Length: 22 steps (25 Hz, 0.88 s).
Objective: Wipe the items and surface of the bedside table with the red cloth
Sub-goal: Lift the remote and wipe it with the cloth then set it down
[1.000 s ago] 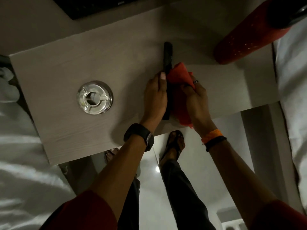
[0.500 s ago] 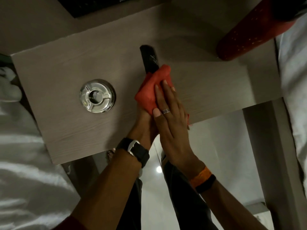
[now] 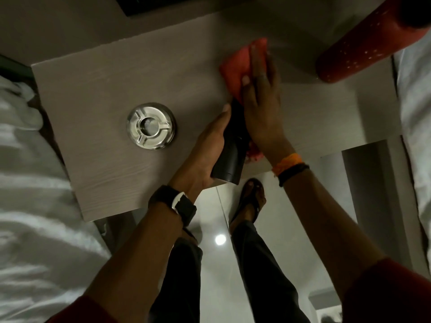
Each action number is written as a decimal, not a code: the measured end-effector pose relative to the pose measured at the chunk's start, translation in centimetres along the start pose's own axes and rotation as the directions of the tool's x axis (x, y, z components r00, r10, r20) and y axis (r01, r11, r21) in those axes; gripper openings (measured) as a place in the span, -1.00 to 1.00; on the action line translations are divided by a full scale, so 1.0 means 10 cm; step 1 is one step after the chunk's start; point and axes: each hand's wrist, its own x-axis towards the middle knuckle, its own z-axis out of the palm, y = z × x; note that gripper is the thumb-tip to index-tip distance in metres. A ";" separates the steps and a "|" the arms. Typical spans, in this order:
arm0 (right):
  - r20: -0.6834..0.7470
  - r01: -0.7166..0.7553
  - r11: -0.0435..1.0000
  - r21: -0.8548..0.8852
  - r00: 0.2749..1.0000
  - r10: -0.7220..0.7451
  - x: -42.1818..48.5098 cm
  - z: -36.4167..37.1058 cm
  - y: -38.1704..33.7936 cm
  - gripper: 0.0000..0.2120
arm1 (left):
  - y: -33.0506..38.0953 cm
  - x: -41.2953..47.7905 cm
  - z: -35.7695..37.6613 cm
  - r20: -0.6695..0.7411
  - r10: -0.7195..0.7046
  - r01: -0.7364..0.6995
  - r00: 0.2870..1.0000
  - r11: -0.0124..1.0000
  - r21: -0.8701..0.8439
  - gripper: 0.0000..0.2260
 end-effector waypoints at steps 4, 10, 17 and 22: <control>0.052 -0.178 0.984 0.013 0.983 0.177 0.48 -0.07 0.05 -0.63 | -0.12 -0.11 -0.01 0.116 -0.031 0.036 0.993 0.998 -0.047 -0.57; -0.057 -0.177 0.938 0.299 0.978 0.203 0.22 -0.44 -0.11 -0.75 | -0.08 -0.17 -0.10 0.118 0.055 -0.009 0.992 0.932 -0.362 -0.53; 0.095 0.323 0.902 -0.285 0.946 -0.308 -0.67 -0.07 -0.15 -0.72 | -0.15 -0.05 -0.11 0.051 0.010 0.001 0.999 0.975 -0.223 -0.64; -0.028 -0.148 0.989 0.000 0.989 0.148 0.13 -0.04 0.18 -0.72 | -0.14 -0.10 -0.17 0.170 0.079 -0.011 0.982 0.929 -0.370 -0.65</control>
